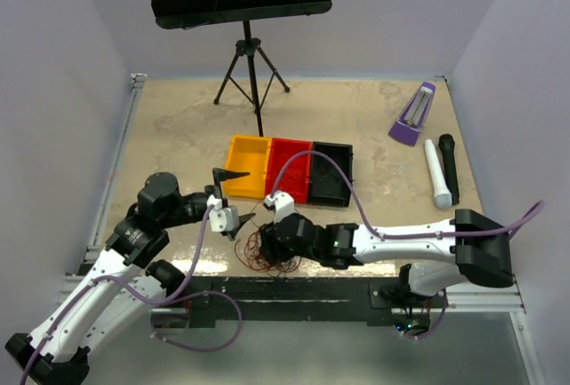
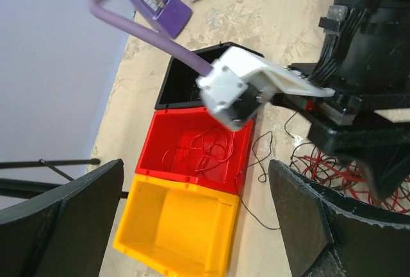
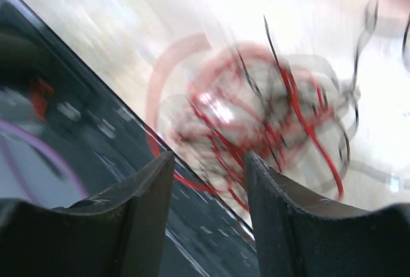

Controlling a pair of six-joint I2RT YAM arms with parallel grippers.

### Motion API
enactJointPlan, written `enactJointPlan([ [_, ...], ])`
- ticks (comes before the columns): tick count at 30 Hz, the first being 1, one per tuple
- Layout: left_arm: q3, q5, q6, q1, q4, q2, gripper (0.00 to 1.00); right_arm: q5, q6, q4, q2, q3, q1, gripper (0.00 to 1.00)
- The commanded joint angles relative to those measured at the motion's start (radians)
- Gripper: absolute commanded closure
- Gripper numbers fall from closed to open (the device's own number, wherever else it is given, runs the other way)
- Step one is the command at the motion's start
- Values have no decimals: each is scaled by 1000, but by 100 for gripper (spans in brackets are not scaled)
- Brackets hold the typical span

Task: Untangle the cables
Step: Pick up the cable at the center of the board.

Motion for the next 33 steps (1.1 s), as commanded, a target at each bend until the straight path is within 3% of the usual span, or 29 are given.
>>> enactJointPlan([
  [1, 58, -75, -133, -2, 96, 7, 0, 105, -106, -106, -10, 209, -27, 46],
  [8, 114, -207, -394, 8, 204, -28, 0, 74, -190, -127, 120, 318, -156, 41],
  [15, 161, -521, -497, 10, 235, -57, 0, 8, -215, -101, 326, 404, -162, 39],
  [24, 180, -565, -523, 8, 214, -94, 0, 33, -272, -109, 478, 466, -163, 40],
  [33, 181, -563, -522, 8, 203, -116, 0, 45, -299, -83, 553, 495, -166, 49],
])
